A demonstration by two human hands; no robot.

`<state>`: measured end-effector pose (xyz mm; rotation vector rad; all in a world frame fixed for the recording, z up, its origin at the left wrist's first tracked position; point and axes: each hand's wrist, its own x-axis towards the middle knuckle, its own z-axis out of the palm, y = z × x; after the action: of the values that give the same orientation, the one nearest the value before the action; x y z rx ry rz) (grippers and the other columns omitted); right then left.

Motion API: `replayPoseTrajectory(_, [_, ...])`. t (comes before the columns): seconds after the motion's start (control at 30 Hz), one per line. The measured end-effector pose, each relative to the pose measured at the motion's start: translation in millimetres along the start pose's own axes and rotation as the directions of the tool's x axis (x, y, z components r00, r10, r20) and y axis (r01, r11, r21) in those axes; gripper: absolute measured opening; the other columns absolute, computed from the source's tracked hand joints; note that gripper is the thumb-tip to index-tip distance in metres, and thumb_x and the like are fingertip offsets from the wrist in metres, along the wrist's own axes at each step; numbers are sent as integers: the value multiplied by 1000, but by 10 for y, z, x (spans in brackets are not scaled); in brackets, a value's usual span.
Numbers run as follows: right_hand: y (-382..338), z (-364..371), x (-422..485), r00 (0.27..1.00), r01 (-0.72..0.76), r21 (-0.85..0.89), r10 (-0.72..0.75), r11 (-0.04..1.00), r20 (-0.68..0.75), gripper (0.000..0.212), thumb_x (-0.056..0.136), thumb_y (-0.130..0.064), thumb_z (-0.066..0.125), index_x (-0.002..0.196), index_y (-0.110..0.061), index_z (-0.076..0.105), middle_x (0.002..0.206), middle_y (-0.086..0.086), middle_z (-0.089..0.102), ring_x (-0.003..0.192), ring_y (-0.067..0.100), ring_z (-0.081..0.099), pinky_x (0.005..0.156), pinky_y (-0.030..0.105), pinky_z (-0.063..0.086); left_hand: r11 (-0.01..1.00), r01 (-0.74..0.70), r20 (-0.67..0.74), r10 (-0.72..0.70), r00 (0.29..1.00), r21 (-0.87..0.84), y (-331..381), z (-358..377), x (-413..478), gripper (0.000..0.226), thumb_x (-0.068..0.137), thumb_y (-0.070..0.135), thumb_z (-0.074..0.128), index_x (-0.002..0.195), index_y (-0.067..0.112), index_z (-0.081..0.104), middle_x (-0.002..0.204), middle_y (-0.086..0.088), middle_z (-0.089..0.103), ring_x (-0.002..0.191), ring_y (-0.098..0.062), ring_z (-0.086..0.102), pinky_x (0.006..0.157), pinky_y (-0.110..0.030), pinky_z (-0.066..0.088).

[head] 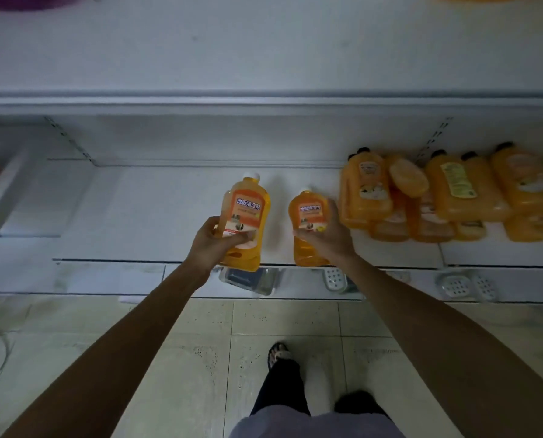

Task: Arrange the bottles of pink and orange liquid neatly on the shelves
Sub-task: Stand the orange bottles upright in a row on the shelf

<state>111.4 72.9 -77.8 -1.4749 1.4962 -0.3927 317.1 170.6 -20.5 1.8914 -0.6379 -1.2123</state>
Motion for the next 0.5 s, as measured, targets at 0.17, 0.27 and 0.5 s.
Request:
replayPoseTrajectory(0.17, [67, -816, -434, 985, 137, 132, -120, 982, -127, 97, 73, -33, 79, 146, -35, 15, 123, -12, 44, 110, 12, 48, 87, 31, 44, 992, -71, 98, 61, 993, 107, 258, 482, -211, 62, 73, 29, 78, 126, 15, 48, 124, -8, 59, 109, -30, 59, 98, -48, 47])
replayPoseTrajectory(0.27, [214, -1421, -740, 959, 155, 146, -113, 977, -261, 91, 73, -32, 79, 143, -34, 21, 122, -11, 46, 113, 14, 49, 88, 31, 44, 977, -133, 172, 105, 979, 164, 449, 922, -419, 61, 71, 33, 79, 122, 16, 51, 122, -9, 61, 107, -29, 60, 97, -46, 48])
replayPoseTrajectory(0.5, [977, -2873, -1681, 849, 105, 203, 18, 974, -527, 97, 74, -37, 78, 149, -31, 16, 135, 1, 48, 121, 23, 48, 96, 34, 40, 936, -314, 391, 232, 891, 160, 840, 2375, -1347, 57, 71, 33, 78, 120, 18, 54, 117, -3, 63, 104, -22, 62, 92, -37, 50])
